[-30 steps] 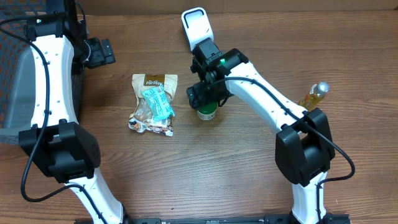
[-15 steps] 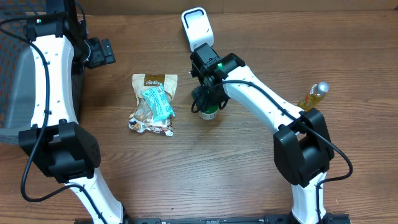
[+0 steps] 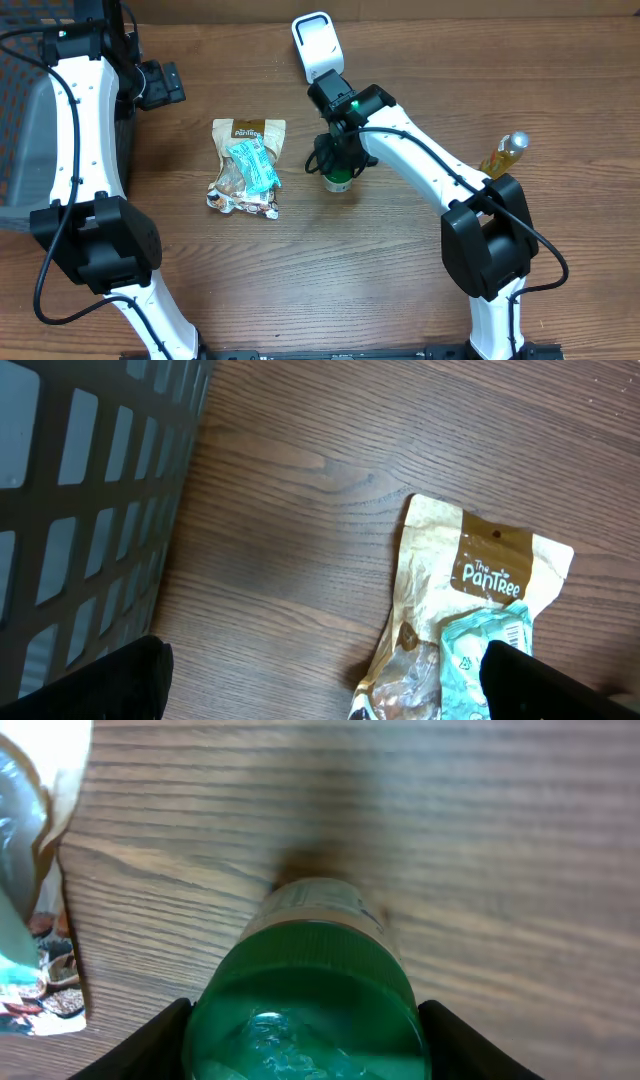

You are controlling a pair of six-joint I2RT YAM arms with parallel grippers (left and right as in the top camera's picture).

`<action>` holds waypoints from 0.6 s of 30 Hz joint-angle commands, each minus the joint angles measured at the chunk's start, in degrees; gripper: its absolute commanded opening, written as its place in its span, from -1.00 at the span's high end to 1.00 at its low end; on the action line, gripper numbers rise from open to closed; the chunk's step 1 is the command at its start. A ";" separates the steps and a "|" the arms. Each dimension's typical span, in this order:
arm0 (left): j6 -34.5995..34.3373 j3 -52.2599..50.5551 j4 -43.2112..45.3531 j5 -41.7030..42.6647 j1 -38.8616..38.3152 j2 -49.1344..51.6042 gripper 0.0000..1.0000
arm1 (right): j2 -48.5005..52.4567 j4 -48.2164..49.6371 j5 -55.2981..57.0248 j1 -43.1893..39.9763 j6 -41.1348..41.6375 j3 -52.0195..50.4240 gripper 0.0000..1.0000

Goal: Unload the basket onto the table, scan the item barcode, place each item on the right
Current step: 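Close the right gripper on the jar lid and adjust grip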

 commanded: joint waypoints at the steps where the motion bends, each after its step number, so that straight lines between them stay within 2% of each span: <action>1: 1.09 1.14 0.00 0.22 0.07 0.04 -0.99 | 0.17 -1.46 -1.05 -0.37 6.97 -0.74 -0.16; 4: 1.09 1.14 -0.02 0.22 0.07 0.02 -0.99 | 0.17 -2.05 -1.03 -0.20 6.93 -0.74 -0.19; 7: 1.09 1.14 -0.02 0.22 0.07 0.04 -0.99 | 0.17 -2.25 -1.03 -0.22 6.93 -0.74 -0.43; 8: 1.09 1.14 -0.02 0.20 0.07 0.04 -0.99 | 0.15 -1.99 -1.01 -0.22 6.93 -0.74 -0.66; 9: 1.09 1.14 -0.02 0.22 0.07 0.04 -0.99 | 0.17 -1.77 -1.01 -0.35 6.93 -0.74 -1.00; 18: 1.09 1.14 0.00 0.22 0.07 0.04 -0.99 | 0.17 -0.79 -0.37 -1.51 6.93 -0.79 -1.00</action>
